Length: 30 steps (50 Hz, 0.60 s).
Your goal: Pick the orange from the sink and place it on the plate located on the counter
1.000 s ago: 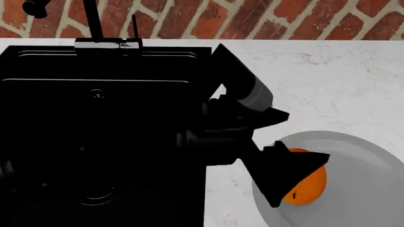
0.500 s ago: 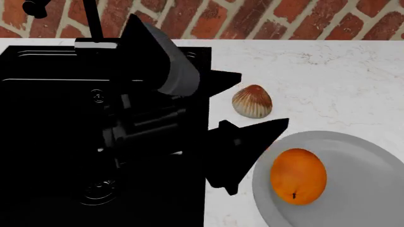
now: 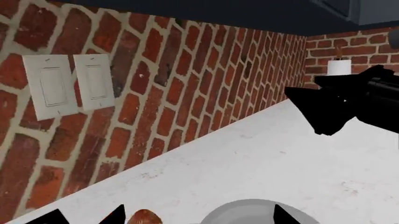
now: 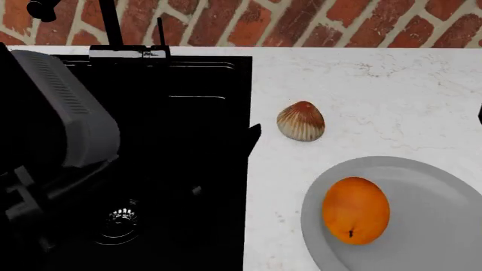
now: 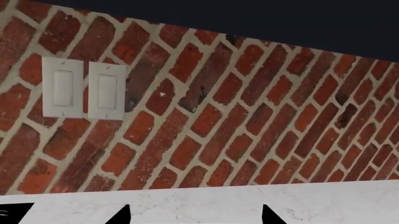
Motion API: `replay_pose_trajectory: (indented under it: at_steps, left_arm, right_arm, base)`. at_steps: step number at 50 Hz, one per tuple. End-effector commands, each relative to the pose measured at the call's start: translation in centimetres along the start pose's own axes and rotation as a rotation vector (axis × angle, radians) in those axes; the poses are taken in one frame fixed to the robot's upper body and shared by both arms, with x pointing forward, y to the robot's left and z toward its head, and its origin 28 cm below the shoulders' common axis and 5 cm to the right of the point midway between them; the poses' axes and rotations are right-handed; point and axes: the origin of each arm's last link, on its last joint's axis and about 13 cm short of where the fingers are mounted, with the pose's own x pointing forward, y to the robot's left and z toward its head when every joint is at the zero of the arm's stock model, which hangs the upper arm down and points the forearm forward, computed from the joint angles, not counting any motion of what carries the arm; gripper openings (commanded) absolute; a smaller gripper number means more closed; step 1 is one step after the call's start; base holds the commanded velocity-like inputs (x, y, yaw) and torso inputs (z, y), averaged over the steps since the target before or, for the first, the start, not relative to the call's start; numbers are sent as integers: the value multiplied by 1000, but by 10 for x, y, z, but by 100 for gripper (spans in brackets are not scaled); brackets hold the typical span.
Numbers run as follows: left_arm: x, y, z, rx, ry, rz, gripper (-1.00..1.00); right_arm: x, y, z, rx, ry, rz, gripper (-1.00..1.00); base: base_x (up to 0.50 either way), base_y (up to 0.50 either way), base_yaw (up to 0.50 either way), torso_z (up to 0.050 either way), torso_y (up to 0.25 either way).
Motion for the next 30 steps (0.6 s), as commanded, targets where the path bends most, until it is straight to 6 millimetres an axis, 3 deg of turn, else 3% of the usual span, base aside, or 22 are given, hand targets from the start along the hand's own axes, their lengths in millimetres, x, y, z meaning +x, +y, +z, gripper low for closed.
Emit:
replay_pose_trajectory:
  at_steps: [1,30]
  left_arm:
    - [-22,-5,0,54,-47,138,100]
    - [-56,-10,5,256,-138,480,100]
  right_arm:
    - [-5,-1,0,-5,-4,-2,100]
    - [-44,-6,-5,-25,-60,-6,100]
  base:
    - [0,0,0,0,0]
    - [0,0,0,0,0]
